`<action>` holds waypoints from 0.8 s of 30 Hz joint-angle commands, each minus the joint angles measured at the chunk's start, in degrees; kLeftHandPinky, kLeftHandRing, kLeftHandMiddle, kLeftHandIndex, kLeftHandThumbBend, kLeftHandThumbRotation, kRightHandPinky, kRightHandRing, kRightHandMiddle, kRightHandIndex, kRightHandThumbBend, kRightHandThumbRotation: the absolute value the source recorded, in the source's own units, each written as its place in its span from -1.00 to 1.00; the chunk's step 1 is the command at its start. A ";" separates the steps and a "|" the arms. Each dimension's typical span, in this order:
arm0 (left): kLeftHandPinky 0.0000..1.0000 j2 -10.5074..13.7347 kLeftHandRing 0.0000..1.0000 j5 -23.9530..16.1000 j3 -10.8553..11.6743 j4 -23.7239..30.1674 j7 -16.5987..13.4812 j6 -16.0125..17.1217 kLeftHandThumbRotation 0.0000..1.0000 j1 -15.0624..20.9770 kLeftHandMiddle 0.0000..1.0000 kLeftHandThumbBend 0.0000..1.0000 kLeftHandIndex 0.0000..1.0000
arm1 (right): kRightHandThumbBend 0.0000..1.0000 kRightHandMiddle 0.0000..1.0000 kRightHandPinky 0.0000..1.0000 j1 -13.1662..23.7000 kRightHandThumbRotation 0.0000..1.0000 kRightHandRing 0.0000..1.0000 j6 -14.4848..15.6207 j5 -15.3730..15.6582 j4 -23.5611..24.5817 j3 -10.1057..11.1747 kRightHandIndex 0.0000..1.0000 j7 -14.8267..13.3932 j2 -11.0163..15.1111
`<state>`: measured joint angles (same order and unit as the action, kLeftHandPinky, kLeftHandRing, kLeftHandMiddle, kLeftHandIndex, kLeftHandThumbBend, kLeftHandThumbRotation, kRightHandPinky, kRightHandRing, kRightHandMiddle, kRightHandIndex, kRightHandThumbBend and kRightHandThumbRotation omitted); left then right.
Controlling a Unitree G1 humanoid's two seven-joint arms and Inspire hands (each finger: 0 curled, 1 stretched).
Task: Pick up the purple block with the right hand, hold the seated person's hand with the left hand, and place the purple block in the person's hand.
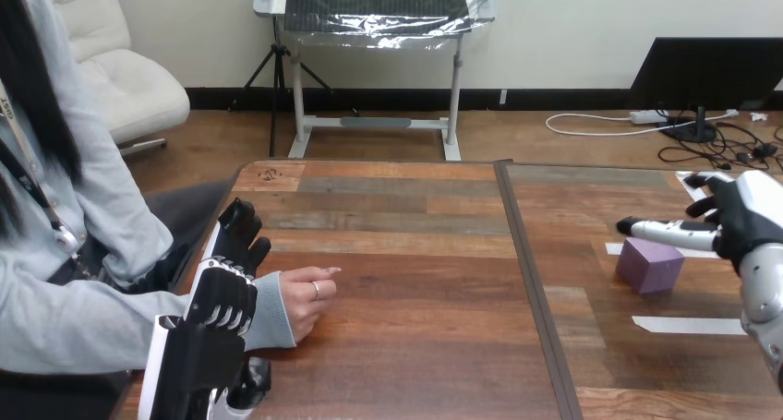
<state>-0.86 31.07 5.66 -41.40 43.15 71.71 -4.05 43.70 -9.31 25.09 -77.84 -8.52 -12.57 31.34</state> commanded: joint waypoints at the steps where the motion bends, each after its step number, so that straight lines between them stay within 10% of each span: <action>1: 0.92 0.38 0.95 0.88 0.56 -0.41 1.08 0.42 0.46 3.32 0.96 0.94 0.91 | 1.00 0.28 0.00 4.22 -0.06 0.31 -0.65 -2.33 0.92 2.59 0.74 -1.55 1.38; 9: 0.90 0.30 0.94 0.98 1.04 -0.70 1.67 0.95 0.47 3.30 0.96 0.95 0.92 | 1.00 -0.54 -0.73 4.49 -0.16 -0.64 -0.62 -5.56 0.88 5.41 0.79 -0.30 1.38; 24: 0.89 -0.26 0.94 0.60 1.49 -0.25 1.63 0.16 0.45 2.96 0.95 0.99 0.91 | 1.00 -0.61 -0.75 5.02 -0.09 -0.70 1.39 -9.03 0.65 8.85 0.82 2.13 0.91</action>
<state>-0.86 31.83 7.19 -42.40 44.75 71.73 -4.05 43.75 -8.64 17.28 -77.84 -1.13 -11.08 31.35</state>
